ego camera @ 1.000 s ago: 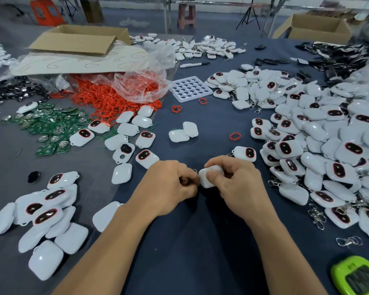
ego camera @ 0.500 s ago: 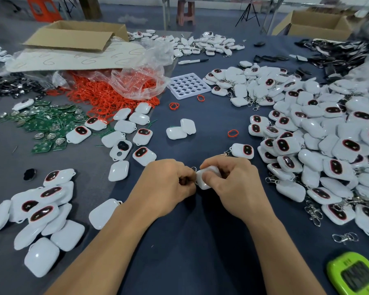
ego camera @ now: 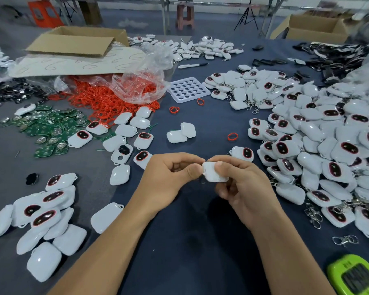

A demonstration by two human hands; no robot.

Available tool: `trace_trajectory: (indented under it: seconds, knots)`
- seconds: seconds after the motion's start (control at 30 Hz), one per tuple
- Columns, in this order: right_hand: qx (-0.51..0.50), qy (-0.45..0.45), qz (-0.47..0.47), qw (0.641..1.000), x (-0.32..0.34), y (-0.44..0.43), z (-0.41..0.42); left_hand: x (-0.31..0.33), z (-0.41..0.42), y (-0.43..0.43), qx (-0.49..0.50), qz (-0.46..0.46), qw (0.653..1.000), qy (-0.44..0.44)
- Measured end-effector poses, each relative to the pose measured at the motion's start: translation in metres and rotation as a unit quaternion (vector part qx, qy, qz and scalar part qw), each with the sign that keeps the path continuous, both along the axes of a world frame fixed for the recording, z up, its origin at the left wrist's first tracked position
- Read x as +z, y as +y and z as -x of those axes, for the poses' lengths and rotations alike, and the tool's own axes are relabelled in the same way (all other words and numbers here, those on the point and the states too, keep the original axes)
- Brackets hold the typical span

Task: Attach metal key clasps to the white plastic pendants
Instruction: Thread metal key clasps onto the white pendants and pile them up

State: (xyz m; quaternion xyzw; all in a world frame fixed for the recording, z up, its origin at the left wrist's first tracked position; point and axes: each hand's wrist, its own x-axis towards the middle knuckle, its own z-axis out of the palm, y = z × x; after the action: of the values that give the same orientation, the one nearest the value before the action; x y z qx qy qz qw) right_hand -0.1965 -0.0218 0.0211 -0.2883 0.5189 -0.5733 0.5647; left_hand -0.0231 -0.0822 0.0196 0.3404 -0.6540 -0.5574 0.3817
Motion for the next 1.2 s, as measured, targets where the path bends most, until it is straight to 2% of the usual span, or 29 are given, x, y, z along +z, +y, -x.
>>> trace_trajectory:
  seconds: [0.1, 0.27, 0.43, 0.57, 0.67, 0.73, 0.87, 0.93, 1.0, 1.1, 1.2]
  knots:
    - [-0.003, -0.043, 0.005, 0.999, 0.001, 0.001, 0.001, 0.0, 0.004, 0.003, -0.006, -0.037, 0.999, 0.013]
    - [-0.004, -0.039, 0.004, 0.999, 0.002, 0.001, 0.001, -0.002, 0.003, -0.001, -0.004, -0.067, 0.998, 0.009]
    - [-0.016, 0.003, 0.004, 1.0, 0.001, 0.002, 0.0, -0.002, -0.004, -0.003, 0.035, 0.056, 0.993, -0.101]
    - [-0.038, 0.066, -0.004, 0.997, -0.004, 0.001, -0.006, -0.003, -0.009, 0.0, 0.052, 0.209, 0.944, -0.249]
    - [-0.054, 0.069, -0.006, 0.996, -0.005, -0.001, -0.009, -0.005, -0.007, 0.002, 0.057, 0.266, 0.921, -0.28]
    - [-0.057, 0.05, -0.003, 0.997, -0.005, -0.001, -0.009, -0.005, -0.004, 0.004, 0.079, 0.252, 0.927, -0.265]
    - [-0.058, -0.037, 0.011, 0.998, -0.002, -0.002, -0.008, -0.005, 0.005, 0.005, 0.079, 0.055, 0.987, -0.126]
    - [-0.063, -0.044, 0.021, 0.997, -0.001, -0.002, -0.009, -0.004, 0.008, 0.005, 0.057, -0.018, 0.995, -0.082]
    - [-0.065, -0.046, 0.027, 0.996, -0.001, -0.002, -0.011, -0.004, 0.01, 0.007, 0.051, -0.054, 0.996, -0.058]
    - [-0.078, -0.042, 0.034, 0.996, -0.002, -0.002, -0.015, -0.005, 0.012, 0.008, 0.093, -0.023, 0.993, -0.066]
    - [-0.101, 0.018, 0.043, 0.994, -0.004, -0.002, -0.015, -0.008, 0.012, 0.01, 0.133, 0.111, 0.97, -0.171]
